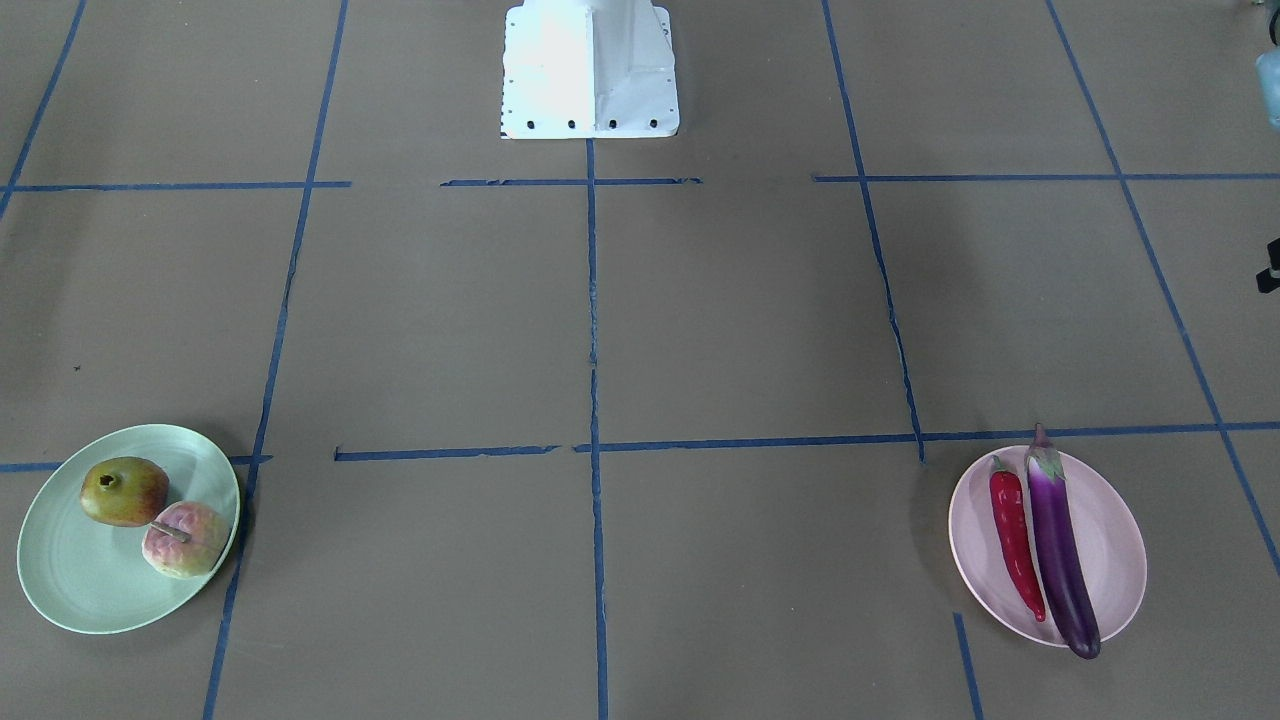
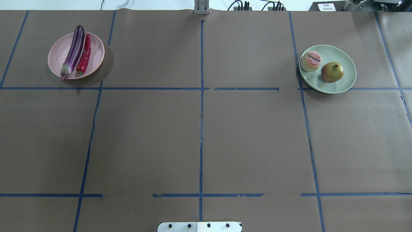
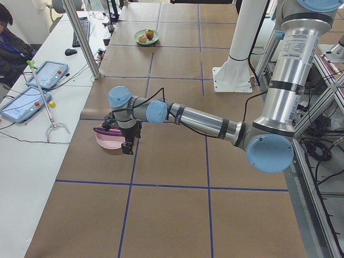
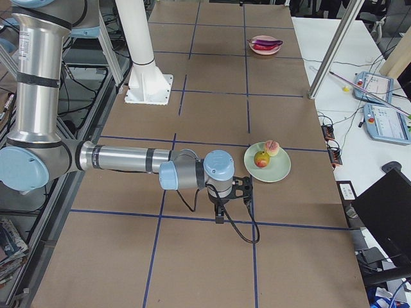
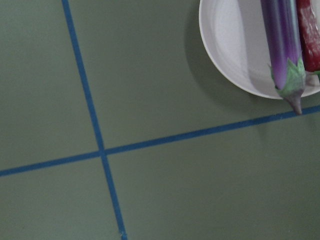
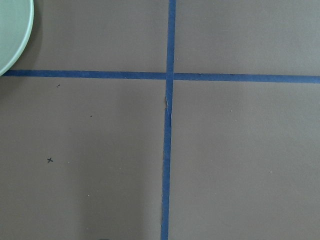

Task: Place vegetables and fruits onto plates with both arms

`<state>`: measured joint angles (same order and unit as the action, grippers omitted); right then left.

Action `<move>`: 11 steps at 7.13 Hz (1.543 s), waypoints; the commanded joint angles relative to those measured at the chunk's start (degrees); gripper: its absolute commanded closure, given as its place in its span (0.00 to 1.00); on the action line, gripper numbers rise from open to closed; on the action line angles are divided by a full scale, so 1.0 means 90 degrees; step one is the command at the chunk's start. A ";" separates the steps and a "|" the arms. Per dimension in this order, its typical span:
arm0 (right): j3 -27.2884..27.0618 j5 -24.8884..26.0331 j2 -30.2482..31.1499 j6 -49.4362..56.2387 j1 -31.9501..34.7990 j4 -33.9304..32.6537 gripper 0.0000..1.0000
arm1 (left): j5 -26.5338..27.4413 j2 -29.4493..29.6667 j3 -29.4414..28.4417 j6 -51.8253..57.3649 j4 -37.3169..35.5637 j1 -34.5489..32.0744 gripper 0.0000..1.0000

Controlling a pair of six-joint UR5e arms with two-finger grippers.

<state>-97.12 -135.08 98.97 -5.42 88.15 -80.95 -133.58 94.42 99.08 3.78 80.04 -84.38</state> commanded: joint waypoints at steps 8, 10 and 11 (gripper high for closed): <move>-0.0019 -0.0020 0.0049 -0.0023 -0.0039 0.0029 0.00 | -0.0139 -0.1018 0.0182 0.0225 -0.0075 -0.0429 0.00; -0.0019 -0.0010 0.0049 -0.0033 -0.0039 0.0049 0.00 | -0.0139 -0.1009 0.0231 0.0225 -0.0085 -0.0429 0.00; -0.0019 -0.0020 0.0049 -0.0033 -0.0049 0.0058 0.00 | -0.0139 -0.1008 0.0221 0.0225 -0.0075 -0.0429 0.00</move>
